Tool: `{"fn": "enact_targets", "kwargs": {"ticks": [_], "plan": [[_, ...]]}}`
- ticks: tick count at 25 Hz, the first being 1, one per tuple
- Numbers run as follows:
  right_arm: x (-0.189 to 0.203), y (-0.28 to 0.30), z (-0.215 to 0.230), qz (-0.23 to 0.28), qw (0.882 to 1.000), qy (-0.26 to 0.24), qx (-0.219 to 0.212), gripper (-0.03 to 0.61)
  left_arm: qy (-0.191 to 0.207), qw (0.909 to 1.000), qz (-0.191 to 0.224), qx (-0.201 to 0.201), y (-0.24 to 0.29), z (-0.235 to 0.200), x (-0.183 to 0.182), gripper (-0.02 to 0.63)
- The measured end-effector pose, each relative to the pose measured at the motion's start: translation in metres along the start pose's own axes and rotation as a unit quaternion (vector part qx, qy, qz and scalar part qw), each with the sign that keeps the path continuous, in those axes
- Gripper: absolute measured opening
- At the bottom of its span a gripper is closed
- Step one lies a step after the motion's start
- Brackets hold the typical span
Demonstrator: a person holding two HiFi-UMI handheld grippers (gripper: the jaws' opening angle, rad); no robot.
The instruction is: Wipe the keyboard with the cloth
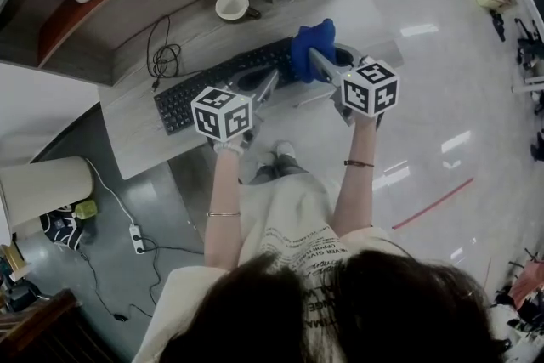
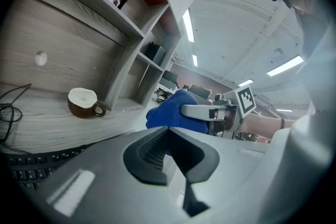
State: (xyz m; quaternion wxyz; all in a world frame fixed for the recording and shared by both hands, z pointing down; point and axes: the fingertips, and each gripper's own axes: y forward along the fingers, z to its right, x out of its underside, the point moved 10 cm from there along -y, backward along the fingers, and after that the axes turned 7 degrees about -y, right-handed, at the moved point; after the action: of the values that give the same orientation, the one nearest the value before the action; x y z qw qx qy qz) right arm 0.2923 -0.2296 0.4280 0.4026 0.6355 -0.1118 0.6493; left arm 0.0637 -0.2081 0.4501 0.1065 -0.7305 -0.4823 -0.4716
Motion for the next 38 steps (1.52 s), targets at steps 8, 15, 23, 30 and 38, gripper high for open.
{"fn": "enact_targets", "kwargs": {"ticks": [8,15,23,30,38], "plan": [[0.009,0.006,0.028,-0.028,0.999,-0.005,-0.015,0.052,-0.01,0.9997,0.007,-0.021,0.018,0.002,0.0,-0.002],[0.019,0.018,0.037,-0.04,0.999,0.006,-0.034,0.052,-0.02,0.9993,-0.001,-0.033,0.028,-0.001,0.004,-0.002],[0.023,0.034,0.034,-0.05,0.997,0.012,-0.049,0.052,-0.031,0.9987,-0.008,-0.04,0.033,-0.009,0.009,-0.002],[0.028,0.045,0.026,-0.062,0.997,0.016,-0.051,0.052,-0.045,0.9983,-0.004,-0.036,0.027,-0.016,0.013,-0.002],[0.033,0.063,0.012,-0.069,0.995,0.028,-0.059,0.052,-0.053,0.9979,0.002,-0.039,0.011,-0.027,0.015,-0.003]]}}
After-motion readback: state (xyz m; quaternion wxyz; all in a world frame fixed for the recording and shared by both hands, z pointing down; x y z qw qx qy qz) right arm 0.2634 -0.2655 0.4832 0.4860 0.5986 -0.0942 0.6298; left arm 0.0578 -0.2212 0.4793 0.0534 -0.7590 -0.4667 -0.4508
